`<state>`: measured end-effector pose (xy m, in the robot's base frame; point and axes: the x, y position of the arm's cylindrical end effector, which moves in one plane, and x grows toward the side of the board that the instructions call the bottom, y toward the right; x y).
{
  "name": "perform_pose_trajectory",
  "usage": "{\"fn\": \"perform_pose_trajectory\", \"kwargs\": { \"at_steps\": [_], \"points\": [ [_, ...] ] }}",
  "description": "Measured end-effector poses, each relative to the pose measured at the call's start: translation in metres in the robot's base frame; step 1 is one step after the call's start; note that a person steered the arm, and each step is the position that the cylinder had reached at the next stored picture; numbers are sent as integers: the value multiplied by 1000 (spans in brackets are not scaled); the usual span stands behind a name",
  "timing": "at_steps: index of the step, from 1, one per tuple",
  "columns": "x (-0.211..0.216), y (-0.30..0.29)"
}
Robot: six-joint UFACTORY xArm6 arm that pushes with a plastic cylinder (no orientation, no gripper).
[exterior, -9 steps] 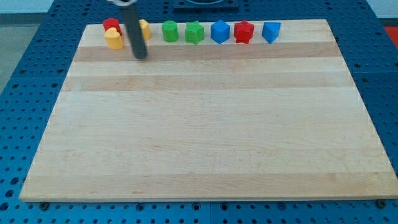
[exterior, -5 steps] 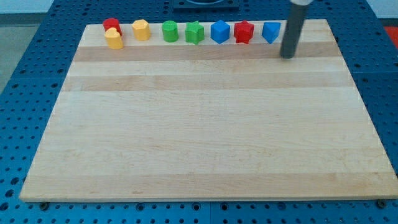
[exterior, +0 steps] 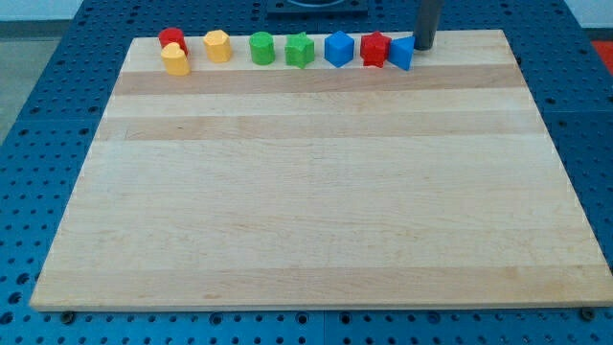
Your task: Move blue triangle towards yellow heart
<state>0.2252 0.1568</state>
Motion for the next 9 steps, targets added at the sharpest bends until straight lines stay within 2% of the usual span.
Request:
{"fn": "perform_pose_trajectory", "kwargs": {
  "at_steps": [3, 5, 8, 9],
  "points": [
    [54, -28],
    [53, -48],
    [54, -118],
    [70, -141]
  ]
}}
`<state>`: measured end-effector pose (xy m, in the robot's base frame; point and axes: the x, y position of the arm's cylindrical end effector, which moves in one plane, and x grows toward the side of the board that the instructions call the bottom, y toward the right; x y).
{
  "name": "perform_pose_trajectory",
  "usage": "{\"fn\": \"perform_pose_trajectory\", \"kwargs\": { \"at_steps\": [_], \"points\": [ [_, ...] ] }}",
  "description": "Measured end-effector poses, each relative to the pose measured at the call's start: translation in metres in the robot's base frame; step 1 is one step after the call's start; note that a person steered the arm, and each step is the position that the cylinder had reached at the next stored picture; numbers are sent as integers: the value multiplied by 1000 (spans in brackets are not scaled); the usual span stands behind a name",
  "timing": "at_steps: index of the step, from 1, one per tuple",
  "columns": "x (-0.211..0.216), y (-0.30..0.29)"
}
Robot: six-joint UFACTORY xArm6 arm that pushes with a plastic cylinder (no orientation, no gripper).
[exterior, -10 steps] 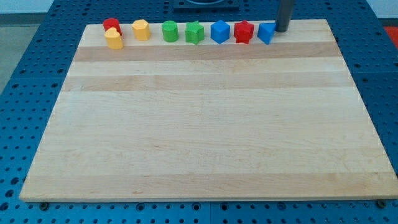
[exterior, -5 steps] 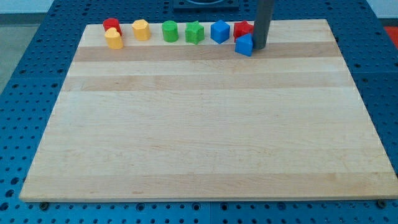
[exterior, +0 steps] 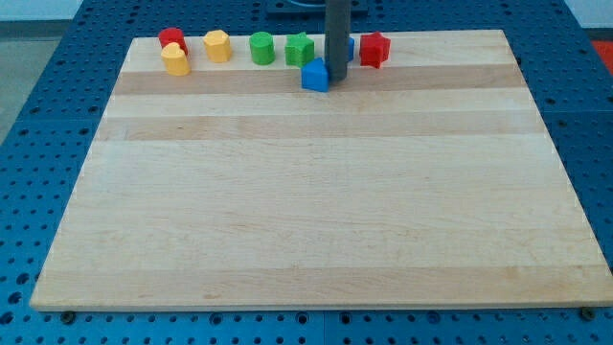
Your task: Move blue triangle towards yellow heart
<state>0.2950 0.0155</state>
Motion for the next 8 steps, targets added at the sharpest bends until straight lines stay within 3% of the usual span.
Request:
{"fn": "perform_pose_trajectory", "kwargs": {
  "at_steps": [2, 8],
  "points": [
    [19, -51],
    [-3, -211]
  ]
}}
